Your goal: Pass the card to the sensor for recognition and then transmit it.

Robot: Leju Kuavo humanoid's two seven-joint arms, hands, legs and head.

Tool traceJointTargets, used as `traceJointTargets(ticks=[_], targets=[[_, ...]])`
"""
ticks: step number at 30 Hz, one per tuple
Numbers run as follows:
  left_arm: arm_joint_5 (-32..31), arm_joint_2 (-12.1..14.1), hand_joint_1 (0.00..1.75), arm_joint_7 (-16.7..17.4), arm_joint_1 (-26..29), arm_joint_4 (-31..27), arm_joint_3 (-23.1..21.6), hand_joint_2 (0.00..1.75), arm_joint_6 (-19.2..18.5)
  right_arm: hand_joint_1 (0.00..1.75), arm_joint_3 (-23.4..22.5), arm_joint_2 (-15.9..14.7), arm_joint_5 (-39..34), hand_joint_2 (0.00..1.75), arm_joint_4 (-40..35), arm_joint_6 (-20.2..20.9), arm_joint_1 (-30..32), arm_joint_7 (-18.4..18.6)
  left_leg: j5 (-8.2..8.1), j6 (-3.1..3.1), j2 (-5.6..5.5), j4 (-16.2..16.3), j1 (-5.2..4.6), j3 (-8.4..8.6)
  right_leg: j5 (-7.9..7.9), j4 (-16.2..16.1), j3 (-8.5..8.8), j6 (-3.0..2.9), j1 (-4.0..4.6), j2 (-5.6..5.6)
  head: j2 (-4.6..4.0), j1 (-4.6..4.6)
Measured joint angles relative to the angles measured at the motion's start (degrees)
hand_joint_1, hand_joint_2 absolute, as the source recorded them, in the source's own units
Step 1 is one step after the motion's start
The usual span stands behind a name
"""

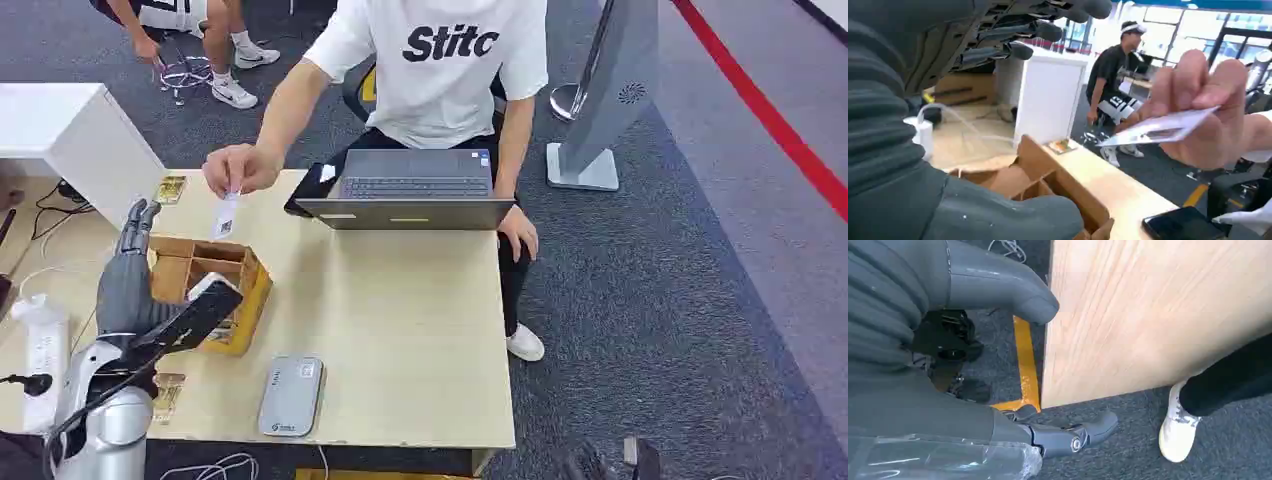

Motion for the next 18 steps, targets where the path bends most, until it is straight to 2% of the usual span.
traceJointTargets(ticks=[13, 14, 18], targets=[[-21.4, 7.19, 0.0, 4.87, -12.42, 4.59, -9.13, 1.75, -2.12, 0.0, 2.56, 0.0, 1.05, 1.75, 0.15, -1.14, -0.92, -0.92, 0.03, 0.02, 0.02, 0.02, 0.0, 0.0, 0.02, 0.03, -0.02, -0.01, 0.0, 0.04, 0.0, -0.02], [-23.06, 7.56, 1.75, 5.03, -13.25, 5.01, -9.61, 1.75, -2.16, 0.0, 2.64, 0.0, 1.03, 1.75, 0.24, -1.14, -1.02, -0.92, 0.03, 0.02, 0.02, 0.02, 0.0, 0.0, 0.02, 0.03, -0.02, -0.01, 0.0, 0.04, 0.0, 0.02], [-29.46, 8.43, 1.75, 5.31, -16.18, 6.71, -11.01, 1.75, -2.49, 0.0, 2.84, 0.0, -0.46, 1.75, 0.66, -0.57, -1.29, -0.57, 0.03, 0.02, 0.02, 0.02, 0.0, -0.01, 0.02, 0.03, -0.02, -0.02, 0.0, 0.05, 0.0, 0.02]])
